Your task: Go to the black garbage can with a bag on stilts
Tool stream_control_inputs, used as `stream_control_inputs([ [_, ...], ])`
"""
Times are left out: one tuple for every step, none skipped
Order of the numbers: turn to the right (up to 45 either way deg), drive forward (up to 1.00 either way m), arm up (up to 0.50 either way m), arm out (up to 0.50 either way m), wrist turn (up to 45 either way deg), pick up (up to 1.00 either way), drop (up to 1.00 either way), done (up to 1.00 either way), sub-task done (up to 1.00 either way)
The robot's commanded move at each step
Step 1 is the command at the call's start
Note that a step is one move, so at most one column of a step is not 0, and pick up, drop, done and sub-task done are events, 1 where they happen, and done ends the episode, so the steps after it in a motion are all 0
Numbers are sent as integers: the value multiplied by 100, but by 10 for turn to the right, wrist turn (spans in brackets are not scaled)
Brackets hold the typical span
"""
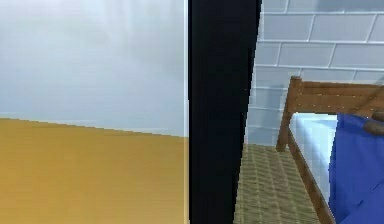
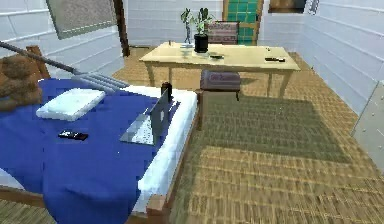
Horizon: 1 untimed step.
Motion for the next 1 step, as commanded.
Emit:
stream_control_inputs([
  [-450, 0, 0, 0, 0, 0, 0, 0, 0],
])
